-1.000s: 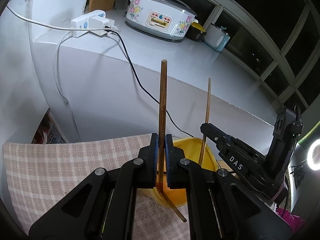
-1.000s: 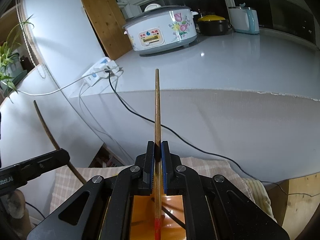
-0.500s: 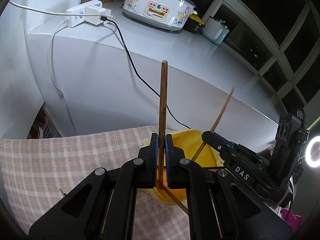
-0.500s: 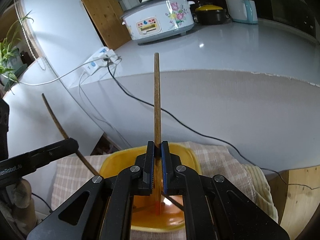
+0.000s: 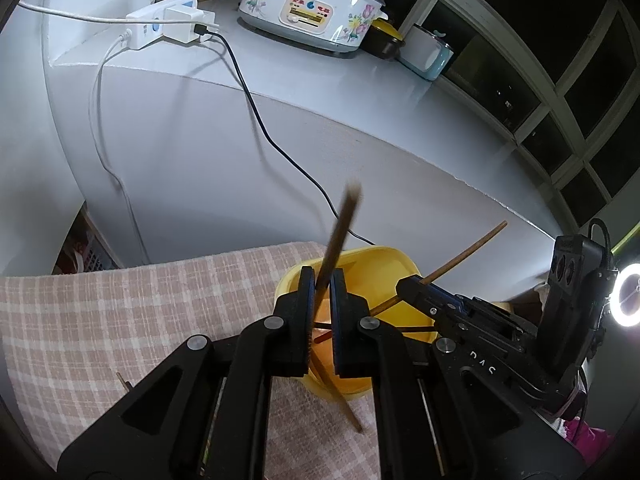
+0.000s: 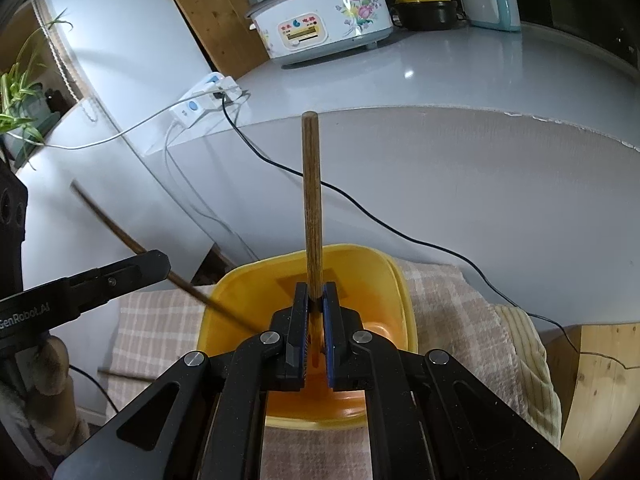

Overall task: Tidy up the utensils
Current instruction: 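Lower both chopsticks into the yellow container and open both tools, then withdraw both open tools from the container toward the cloth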

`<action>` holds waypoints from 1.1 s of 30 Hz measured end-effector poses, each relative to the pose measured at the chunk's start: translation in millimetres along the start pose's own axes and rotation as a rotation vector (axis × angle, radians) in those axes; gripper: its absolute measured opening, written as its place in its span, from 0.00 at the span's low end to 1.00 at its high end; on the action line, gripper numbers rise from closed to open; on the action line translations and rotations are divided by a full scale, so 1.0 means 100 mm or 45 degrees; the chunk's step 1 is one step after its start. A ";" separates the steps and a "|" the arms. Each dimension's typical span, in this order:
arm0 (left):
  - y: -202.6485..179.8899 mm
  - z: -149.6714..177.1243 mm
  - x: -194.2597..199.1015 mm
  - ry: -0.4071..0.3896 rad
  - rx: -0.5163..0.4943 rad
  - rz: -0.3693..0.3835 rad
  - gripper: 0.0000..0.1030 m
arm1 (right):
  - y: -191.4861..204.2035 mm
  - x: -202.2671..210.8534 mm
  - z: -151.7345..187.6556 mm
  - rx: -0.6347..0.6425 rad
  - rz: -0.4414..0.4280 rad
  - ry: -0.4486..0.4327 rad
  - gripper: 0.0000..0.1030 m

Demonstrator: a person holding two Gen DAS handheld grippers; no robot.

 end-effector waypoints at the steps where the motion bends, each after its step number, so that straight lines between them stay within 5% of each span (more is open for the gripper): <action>1: 0.00 0.00 0.00 0.002 0.001 -0.001 0.04 | 0.00 0.01 0.01 -0.004 0.001 -0.001 0.05; 8: -0.01 0.04 0.07 0.001 0.001 -0.003 0.13 | -0.01 0.08 0.05 -0.020 0.019 0.010 0.06; 14: -0.02 0.05 0.17 -0.019 -0.008 -0.003 0.14 | 0.03 0.19 0.07 -0.010 0.036 -0.020 0.24; 33: 0.10 0.02 0.67 -0.131 0.017 -0.013 0.14 | 0.05 0.59 0.03 -0.035 0.063 -0.138 0.25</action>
Point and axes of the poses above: each gripper's, at about its wrist camera, not at the fingertips, and x roughly against the way its jaws point, y to its left, z to its underside, the point moved 4 cm from there along -x, roughly the way its jaws point
